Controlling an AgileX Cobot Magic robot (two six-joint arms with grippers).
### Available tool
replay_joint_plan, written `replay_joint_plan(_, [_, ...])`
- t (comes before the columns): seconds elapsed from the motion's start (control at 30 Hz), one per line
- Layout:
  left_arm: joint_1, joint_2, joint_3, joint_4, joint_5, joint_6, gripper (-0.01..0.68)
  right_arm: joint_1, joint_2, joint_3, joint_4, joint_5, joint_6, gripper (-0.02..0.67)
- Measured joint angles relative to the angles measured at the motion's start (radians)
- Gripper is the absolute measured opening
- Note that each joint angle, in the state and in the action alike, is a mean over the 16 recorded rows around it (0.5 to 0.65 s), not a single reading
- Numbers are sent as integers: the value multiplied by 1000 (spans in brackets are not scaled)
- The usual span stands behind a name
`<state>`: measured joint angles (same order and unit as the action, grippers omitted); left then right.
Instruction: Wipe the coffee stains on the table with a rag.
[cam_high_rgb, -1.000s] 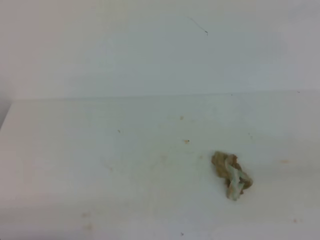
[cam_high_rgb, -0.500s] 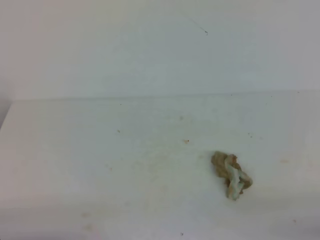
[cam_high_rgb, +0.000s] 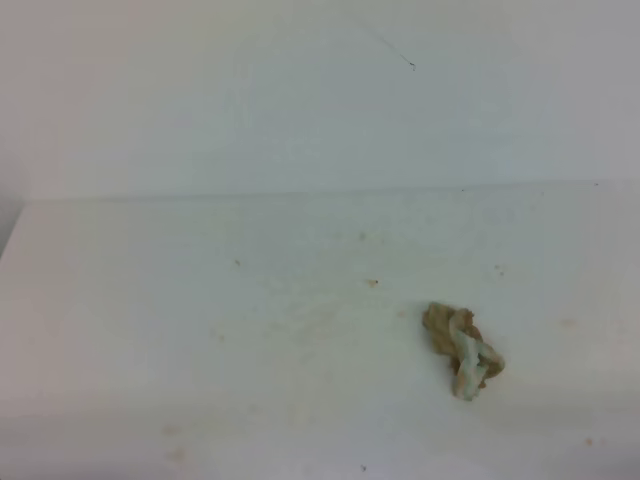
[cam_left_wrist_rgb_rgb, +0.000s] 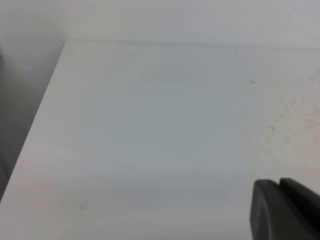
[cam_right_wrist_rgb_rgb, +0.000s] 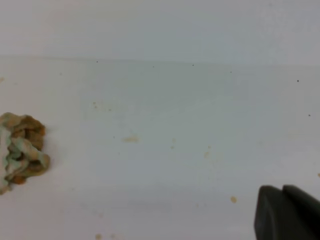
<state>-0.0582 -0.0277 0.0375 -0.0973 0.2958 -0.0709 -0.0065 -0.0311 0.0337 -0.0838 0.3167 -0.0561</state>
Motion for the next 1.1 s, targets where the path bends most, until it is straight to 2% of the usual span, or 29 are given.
replay_joint_plan(1.1, [0, 0, 0, 0, 0, 0, -2, 0, 6, 0, 0, 1, 0, -3])
